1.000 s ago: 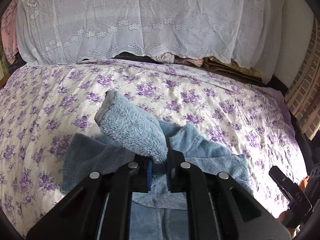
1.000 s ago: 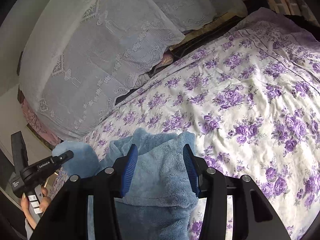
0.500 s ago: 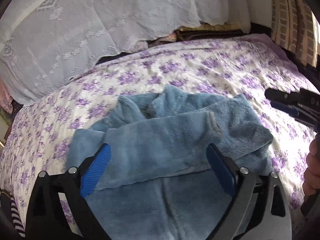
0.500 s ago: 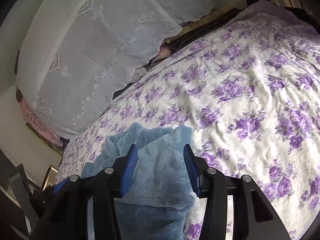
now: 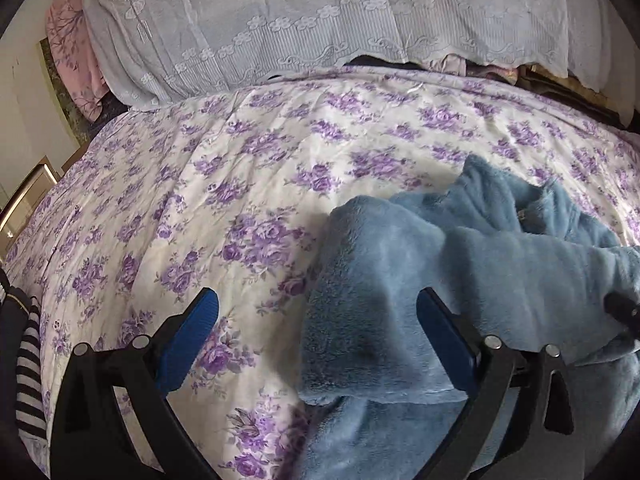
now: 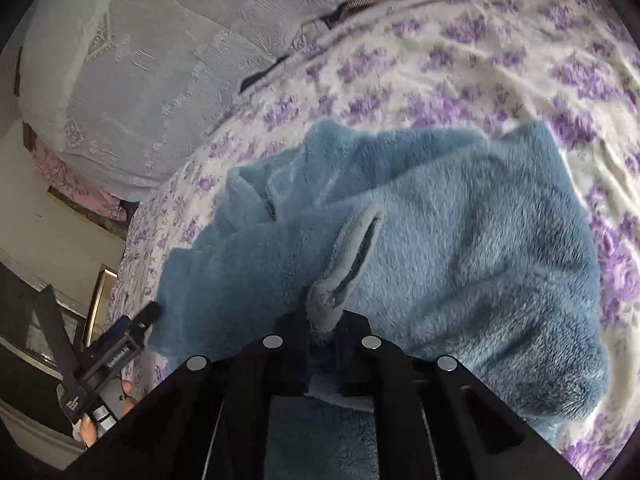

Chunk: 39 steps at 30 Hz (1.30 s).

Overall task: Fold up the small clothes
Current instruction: 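Move both tools to the jacket hem and close both on it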

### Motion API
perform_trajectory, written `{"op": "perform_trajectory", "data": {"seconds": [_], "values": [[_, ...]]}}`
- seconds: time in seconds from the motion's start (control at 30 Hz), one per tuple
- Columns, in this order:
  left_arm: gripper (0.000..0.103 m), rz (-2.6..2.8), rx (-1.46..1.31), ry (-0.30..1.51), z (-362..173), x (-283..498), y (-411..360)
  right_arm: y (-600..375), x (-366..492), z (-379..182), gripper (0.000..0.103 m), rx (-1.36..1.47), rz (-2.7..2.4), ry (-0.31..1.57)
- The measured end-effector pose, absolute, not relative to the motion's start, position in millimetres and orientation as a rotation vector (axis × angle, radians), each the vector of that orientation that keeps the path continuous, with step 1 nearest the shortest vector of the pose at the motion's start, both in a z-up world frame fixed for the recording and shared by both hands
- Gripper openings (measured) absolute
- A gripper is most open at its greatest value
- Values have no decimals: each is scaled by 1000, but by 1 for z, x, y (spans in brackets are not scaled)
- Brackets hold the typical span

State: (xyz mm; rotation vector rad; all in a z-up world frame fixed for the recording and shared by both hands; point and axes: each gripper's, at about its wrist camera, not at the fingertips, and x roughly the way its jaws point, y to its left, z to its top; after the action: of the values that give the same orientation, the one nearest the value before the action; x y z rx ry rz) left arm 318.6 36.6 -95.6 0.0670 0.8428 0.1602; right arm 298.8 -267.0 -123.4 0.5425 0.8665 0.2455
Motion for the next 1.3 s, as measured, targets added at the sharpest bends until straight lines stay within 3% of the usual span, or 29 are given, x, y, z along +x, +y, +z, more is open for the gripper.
{"op": "perform_trajectory", "data": {"seconds": [0.1,0.2,0.33,0.5,0.67,0.77,0.8,0.93,0.97,1.0,1.1,1.2,1.3], "values": [[98,198,118,885,-116,321,39,-283,288,-111,9,417,95,778],[99,148,50,986,-147,331,51,-295,302,-140,11,358,98,879],[99,133,-9,925,-118,319,62,-305,279,-106,20,395,52,758],[99,86,18,860,-84,335,38,-273,295,-85,18,297,120,725],[99,113,85,1012,-142,386,19,-268,339,-138,14,268,82,873],[99,57,-58,988,-144,380,39,-276,327,-125,10,323,72,830],[99,57,-71,965,-137,376,40,-274,320,-116,15,316,75,782],[98,-57,-120,855,-107,361,25,-245,324,-101,16,257,172,745],[98,-96,-95,860,-106,359,14,-234,329,-108,19,209,186,775],[98,-119,-48,880,-111,358,1,-221,334,-122,30,137,186,838],[99,-77,117,906,-142,357,-29,-206,331,-131,28,34,151,845],[98,-91,66,894,-120,337,-17,-212,298,-104,29,48,146,763],[98,-72,59,883,-118,312,-7,-217,278,-116,43,-17,119,805]]}}
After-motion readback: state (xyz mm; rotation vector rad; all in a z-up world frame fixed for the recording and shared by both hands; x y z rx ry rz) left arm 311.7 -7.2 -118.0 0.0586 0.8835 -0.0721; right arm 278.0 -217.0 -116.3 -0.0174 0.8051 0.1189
